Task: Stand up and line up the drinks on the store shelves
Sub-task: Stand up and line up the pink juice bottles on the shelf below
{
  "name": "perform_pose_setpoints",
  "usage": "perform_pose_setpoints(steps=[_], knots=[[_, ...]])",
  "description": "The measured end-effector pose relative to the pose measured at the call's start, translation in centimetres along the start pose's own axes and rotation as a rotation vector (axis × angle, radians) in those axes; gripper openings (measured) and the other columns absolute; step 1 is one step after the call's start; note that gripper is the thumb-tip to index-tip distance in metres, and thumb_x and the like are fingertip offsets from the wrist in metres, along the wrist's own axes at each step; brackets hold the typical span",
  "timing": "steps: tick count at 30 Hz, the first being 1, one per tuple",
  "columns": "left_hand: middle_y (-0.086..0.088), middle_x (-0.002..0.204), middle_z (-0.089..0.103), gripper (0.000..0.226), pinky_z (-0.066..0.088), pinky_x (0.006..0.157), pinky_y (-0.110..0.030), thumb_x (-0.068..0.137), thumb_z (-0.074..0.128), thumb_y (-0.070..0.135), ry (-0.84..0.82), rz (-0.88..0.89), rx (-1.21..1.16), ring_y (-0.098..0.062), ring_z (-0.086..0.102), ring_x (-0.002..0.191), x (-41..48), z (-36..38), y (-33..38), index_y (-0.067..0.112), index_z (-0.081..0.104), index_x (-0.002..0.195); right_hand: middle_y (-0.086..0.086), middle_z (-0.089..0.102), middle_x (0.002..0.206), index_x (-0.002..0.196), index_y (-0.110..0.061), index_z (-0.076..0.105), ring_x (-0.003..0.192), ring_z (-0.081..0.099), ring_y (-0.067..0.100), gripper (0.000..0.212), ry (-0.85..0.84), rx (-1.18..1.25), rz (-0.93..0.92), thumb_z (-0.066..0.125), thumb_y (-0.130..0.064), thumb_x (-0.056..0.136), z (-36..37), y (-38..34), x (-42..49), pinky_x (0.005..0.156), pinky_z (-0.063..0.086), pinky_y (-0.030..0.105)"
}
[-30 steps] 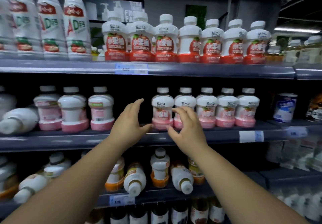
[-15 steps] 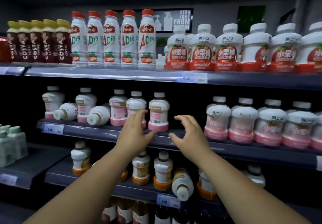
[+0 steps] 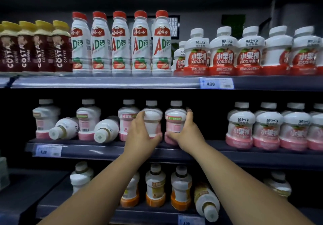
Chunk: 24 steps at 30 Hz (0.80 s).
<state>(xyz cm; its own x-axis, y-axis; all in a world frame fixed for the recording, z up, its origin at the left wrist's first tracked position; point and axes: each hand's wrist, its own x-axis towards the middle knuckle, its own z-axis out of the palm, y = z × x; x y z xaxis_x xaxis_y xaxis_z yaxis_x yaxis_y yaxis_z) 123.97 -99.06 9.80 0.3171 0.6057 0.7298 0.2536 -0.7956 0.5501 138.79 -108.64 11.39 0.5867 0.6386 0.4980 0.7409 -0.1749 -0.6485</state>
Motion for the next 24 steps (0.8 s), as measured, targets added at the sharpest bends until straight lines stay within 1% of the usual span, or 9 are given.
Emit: perform_pose_setpoints(steps=[4, 8, 11, 13, 15, 18, 21, 23, 24], knots=[[-0.012, 0.141, 0.043, 0.103, 0.039, 0.102, -0.035, 0.069, 0.085, 0.036, -0.071, -0.048, 0.024, -0.029, 0.046, 0.127, 1.3, 1.1, 0.0, 0.021, 0.022, 0.150, 0.005, 0.053, 0.142, 0.155, -0.027, 0.004, 0.120, 0.058, 0.025, 0.117, -0.016, -0.001, -0.003, 0.084, -0.046, 0.073, -1.7, 0.8, -0.3, 0.098, 0.047, 0.034], [-0.017, 0.134, 0.051, 0.109, 0.044, 0.097, -0.038, 0.066, 0.088, 0.040, -0.109, -0.116, 0.022, -0.036, 0.052, 0.123, 2.9, 2.5, 0.7, 0.016, 0.020, 0.148, 0.004, 0.052, 0.144, 0.154, -0.027, 0.003, 0.122, 0.056, 0.024, 0.115, 0.024, -0.052, 0.010, 0.084, -0.048, 0.074, -4.2, 2.5, -0.9, 0.098, 0.046, 0.034], [-0.017, 0.130, 0.059, 0.114, 0.046, 0.091, -0.036, 0.065, 0.090, 0.040, -0.181, -0.239, -0.022, -0.034, 0.059, 0.116, 4.0, 3.2, 1.0, 0.009, 0.018, 0.149, 0.004, 0.053, 0.140, 0.153, -0.027, 0.003, 0.120, 0.057, 0.025, 0.112, 0.023, -0.096, 0.028, 0.081, -0.048, 0.075, -5.7, 3.7, -1.1, 0.098, 0.046, 0.037], [-0.016, 0.122, 0.065, 0.113, 0.049, 0.088, -0.036, 0.061, 0.092, 0.044, -0.238, -0.291, -0.020, -0.032, 0.063, 0.110, 4.4, 3.6, 0.9, 0.005, 0.025, 0.143, 0.004, 0.056, 0.137, 0.153, -0.028, 0.004, 0.115, 0.059, 0.024, 0.106, -0.020, -0.070, 0.041, 0.078, -0.040, 0.079, -6.0, 4.2, -1.0, 0.096, 0.047, 0.034], [-0.013, 0.117, 0.067, 0.108, 0.051, 0.085, -0.036, 0.057, 0.090, 0.052, -0.278, -0.287, 0.003, -0.031, 0.064, 0.106, 4.3, 4.0, 0.9, 0.006, 0.032, 0.136, 0.005, 0.056, 0.138, 0.150, -0.028, 0.006, 0.113, 0.060, 0.024, 0.105, -0.027, -0.033, 0.053, 0.079, -0.038, 0.076, -5.6, 4.3, -0.9, 0.095, 0.047, 0.033], [-0.008, 0.119, 0.067, 0.110, 0.051, 0.085, -0.038, 0.054, 0.082, 0.067, -0.298, -0.218, 0.025, -0.029, 0.064, 0.108, 3.4, 4.0, 0.9, 0.012, 0.033, 0.136, 0.007, 0.046, 0.146, 0.147, -0.021, 0.014, 0.127, 0.052, 0.028, 0.117, 0.081, -0.063, 0.072, 0.087, -0.054, 0.062, -4.5, 3.9, -1.0, 0.100, 0.044, 0.038], [-0.005, 0.119, 0.067, 0.108, 0.052, 0.085, -0.040, 0.059, 0.074, 0.072, -0.304, -0.155, 0.069, -0.029, 0.065, 0.106, 2.7, 3.7, 0.8, 0.018, 0.027, 0.140, 0.006, 0.037, 0.155, 0.152, -0.026, -0.003, 0.131, 0.049, 0.029, 0.126, 0.059, -0.162, 0.034, 0.077, -0.067, 0.064, -3.8, 3.9, -1.5, 0.098, 0.045, 0.039], [-0.005, 0.115, 0.068, 0.104, 0.052, 0.082, -0.041, 0.064, 0.071, 0.073, -0.307, -0.121, 0.096, -0.030, 0.066, 0.103, 2.3, 3.5, 0.8, 0.021, 0.024, 0.140, 0.003, 0.034, 0.159, 0.152, -0.033, -0.018, 0.129, 0.051, 0.030, 0.127, 0.011, -0.206, 0.002, 0.071, -0.068, 0.069, -3.8, 4.1, -1.8, 0.096, 0.047, 0.039], [-0.005, 0.114, 0.069, 0.100, 0.052, 0.082, -0.042, 0.066, 0.071, 0.072, -0.299, -0.101, 0.108, -0.031, 0.066, 0.102, 2.2, 3.5, 0.9, 0.023, 0.023, 0.139, 0.003, 0.033, 0.159, 0.152, -0.034, -0.019, 0.129, 0.051, 0.030, 0.128, 0.020, -0.212, -0.006, 0.072, -0.069, 0.069, -3.9, 4.2, -1.9, 0.097, 0.047, 0.040]])
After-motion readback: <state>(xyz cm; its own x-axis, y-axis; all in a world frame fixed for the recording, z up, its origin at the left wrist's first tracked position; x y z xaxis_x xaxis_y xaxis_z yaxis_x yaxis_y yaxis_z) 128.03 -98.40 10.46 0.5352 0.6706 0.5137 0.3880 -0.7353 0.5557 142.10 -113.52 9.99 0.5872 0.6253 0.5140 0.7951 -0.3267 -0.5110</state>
